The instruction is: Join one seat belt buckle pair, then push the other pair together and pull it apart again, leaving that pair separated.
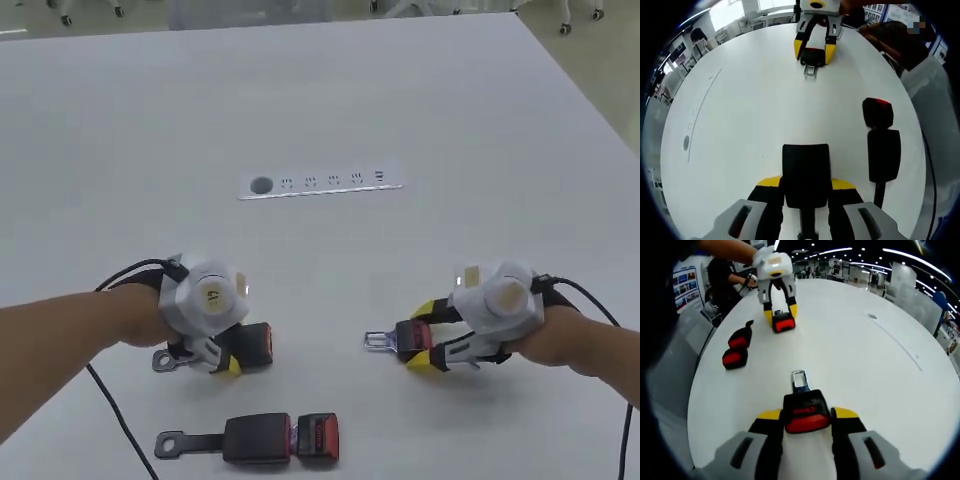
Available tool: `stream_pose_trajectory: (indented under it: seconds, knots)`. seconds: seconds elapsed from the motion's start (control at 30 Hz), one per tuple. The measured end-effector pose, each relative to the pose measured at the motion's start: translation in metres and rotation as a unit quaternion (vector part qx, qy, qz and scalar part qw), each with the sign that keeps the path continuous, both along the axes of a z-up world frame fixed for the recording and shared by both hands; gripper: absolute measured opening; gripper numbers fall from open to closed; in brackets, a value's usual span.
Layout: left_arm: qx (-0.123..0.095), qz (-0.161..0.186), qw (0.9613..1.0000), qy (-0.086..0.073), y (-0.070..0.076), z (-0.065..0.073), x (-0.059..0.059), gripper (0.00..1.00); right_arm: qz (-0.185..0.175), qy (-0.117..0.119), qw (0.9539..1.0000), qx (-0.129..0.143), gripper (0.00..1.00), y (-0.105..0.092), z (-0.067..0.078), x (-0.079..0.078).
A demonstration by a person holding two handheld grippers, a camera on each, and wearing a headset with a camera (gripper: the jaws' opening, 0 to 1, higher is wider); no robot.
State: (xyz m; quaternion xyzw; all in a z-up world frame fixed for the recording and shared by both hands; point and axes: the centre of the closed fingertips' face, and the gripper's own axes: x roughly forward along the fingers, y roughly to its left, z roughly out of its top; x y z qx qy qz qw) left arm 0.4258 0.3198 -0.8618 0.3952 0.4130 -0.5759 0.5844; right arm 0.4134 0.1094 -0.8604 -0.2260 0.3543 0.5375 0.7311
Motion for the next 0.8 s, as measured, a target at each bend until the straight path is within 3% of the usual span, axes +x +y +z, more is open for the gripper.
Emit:
stream_pose_trajectory:
  seconds: [0.07,0.13,0.23,0.3,0.4,0.5,0.53,0.57,0.63,0.7,0.73,0.77,0.8]
  knots:
    - [0.004,0.010,0.9999,-0.001,0.001,0.000,0.001,0.37,-0.024,0.021,0.9994,0.010,0.40,0.000,0.002,0.000]
    - [0.009,0.050,0.9985,-0.019,0.006,0.001,0.008,0.44,-0.028,0.003,0.9995,0.010,0.45,-0.003,0.004,0.005]
    - [-0.010,0.084,0.9962,-0.023,0.009,0.011,0.011,0.54,-0.077,0.000,0.9959,0.048,0.54,-0.003,0.017,0.012]
    - [-0.042,0.132,0.9900,-0.028,0.010,0.025,0.016,0.57,-0.121,0.001,0.9903,0.069,0.65,-0.007,0.024,0.016]
    - [-0.065,0.181,0.9808,-0.031,0.016,0.036,0.019,0.66,-0.152,-0.008,0.9852,0.078,0.72,-0.011,0.030,0.015]
    - [-0.091,0.241,0.9651,-0.045,0.027,0.052,0.022,0.72,-0.189,-0.032,0.9776,0.087,0.75,-0.016,0.036,0.016]
    - [-0.100,0.261,0.9585,-0.059,0.032,0.058,0.023,0.72,-0.198,-0.038,0.9750,0.095,0.77,-0.014,0.040,0.014]
    - [-0.105,0.267,0.9555,-0.068,0.035,0.062,0.023,0.73,-0.203,-0.045,0.9733,0.098,0.80,-0.014,0.043,0.012]
    - [-0.125,0.295,0.9440,-0.076,0.039,0.074,0.017,0.77,-0.209,-0.059,0.9709,0.102,0.83,-0.012,0.048,0.008]
    - [-0.143,0.330,0.9296,-0.080,0.046,0.084,0.012,0.82,-0.216,-0.065,0.9689,0.101,0.84,-0.009,0.053,0.001]
    - [-0.146,0.341,0.9252,-0.082,0.050,0.087,0.008,0.83,-0.225,-0.073,0.9661,0.103,0.85,-0.007,0.058,-0.002]
    - [-0.154,0.358,0.9169,-0.088,0.056,0.093,0.004,0.83,-0.229,-0.083,0.9640,0.106,0.85,-0.006,0.062,-0.004]
    - [-0.159,0.369,0.9113,-0.091,0.060,0.097,0.001,0.84,-0.234,-0.092,0.9617,0.109,0.86,-0.005,0.066,-0.007]
